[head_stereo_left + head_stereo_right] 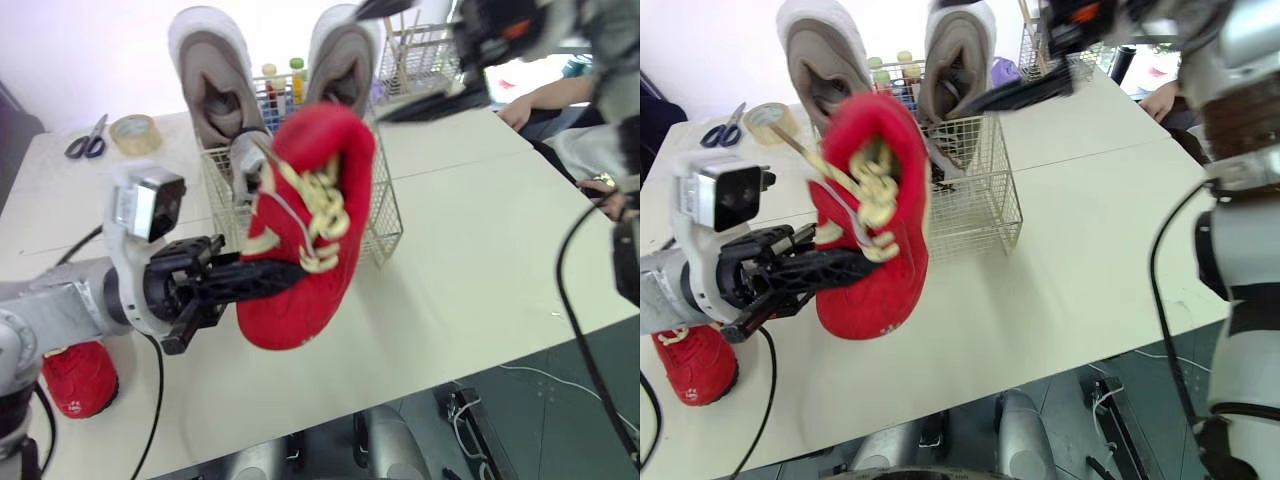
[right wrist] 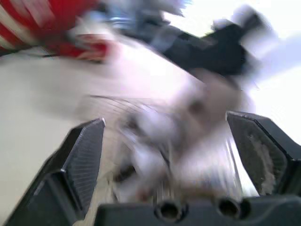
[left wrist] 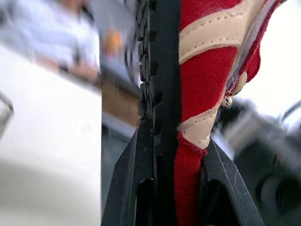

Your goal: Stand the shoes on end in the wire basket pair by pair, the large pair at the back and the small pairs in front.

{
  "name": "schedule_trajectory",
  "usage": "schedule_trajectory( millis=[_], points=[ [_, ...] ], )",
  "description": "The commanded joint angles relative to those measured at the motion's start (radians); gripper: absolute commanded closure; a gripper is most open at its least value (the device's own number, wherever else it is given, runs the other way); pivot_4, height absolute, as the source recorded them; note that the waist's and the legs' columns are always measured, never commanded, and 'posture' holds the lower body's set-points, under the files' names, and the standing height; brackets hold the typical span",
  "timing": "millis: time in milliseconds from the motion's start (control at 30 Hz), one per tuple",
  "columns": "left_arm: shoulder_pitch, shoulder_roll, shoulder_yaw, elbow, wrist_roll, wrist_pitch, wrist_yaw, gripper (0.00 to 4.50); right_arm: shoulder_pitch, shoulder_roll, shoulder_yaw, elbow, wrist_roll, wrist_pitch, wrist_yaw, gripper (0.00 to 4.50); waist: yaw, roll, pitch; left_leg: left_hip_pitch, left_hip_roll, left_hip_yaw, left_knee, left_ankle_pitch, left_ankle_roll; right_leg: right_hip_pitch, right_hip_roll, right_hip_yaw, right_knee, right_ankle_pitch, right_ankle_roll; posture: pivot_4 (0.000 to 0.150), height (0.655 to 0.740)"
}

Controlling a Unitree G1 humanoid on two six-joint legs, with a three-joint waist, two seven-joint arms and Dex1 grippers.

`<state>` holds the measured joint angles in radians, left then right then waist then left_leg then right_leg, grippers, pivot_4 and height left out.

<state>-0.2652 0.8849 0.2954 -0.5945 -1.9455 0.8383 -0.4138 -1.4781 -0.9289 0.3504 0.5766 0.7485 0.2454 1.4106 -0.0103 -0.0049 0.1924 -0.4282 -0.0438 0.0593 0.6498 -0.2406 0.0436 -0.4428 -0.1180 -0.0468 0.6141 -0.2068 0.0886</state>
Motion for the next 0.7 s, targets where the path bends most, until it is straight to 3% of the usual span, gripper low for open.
schedule_trajectory(
  millis=[33,133,233,433,700],
  points=[
    [0.007,-0.028,0.049,-0.052,-0.026,-0.084,0.057,4.25,0.133,-0.017,-0.203,-0.205,0.220,0.420,-0.174,0.03,-0.001,0.001,0.000,0.000,0.000,0.000,0.000,-0.001,0.003,0.000,0.000,0.000,-0.001,0.000,-0.001,0.150,0.7400],
    [0.007,-0.096,0.030,-0.064,0.027,-0.137,0.080,4.25,0.344,0.031,-0.368,-0.398,0.559,0.770,-0.451,0.03,-0.006,0.001,0.000,0.001,0.001,0.001,-0.002,-0.002,0.004,0.000,0.000,0.000,0.000,0.001,-0.001,0.150,0.7400],
    [-0.009,-0.171,-0.002,-0.059,0.118,-0.177,0.080,4.25,0.451,0.132,-0.465,-0.510,0.782,0.856,-0.684,0.03,-0.006,0.002,0.000,0.002,0.002,0.001,-0.002,-0.002,0.004,0.000,0.001,0.000,0.001,0.001,-0.001,0.150,0.7400],
    [-0.016,-0.272,-0.064,-0.070,0.248,-0.208,0.061,4.25,0.481,0.248,-0.512,-0.604,0.881,0.871,-0.884,0.03,0.003,0.000,-0.001,0.001,0.002,0.001,0.004,-0.001,0.008,0.005,0.001,-0.003,-0.002,0.002,-0.001,0.150,0.7400],
    [-0.008,-0.312,-0.099,-0.055,0.324,-0.197,0.007,4.25,0.447,0.259,-0.491,-0.635,0.847,0.929,-0.839,0.03,0.001,0.000,-0.001,0.001,0.002,0.000,0.014,-0.007,0.017,0.011,0.000,-0.005,-0.002,0.002,-0.001,0.150,0.7400]
  ],
)
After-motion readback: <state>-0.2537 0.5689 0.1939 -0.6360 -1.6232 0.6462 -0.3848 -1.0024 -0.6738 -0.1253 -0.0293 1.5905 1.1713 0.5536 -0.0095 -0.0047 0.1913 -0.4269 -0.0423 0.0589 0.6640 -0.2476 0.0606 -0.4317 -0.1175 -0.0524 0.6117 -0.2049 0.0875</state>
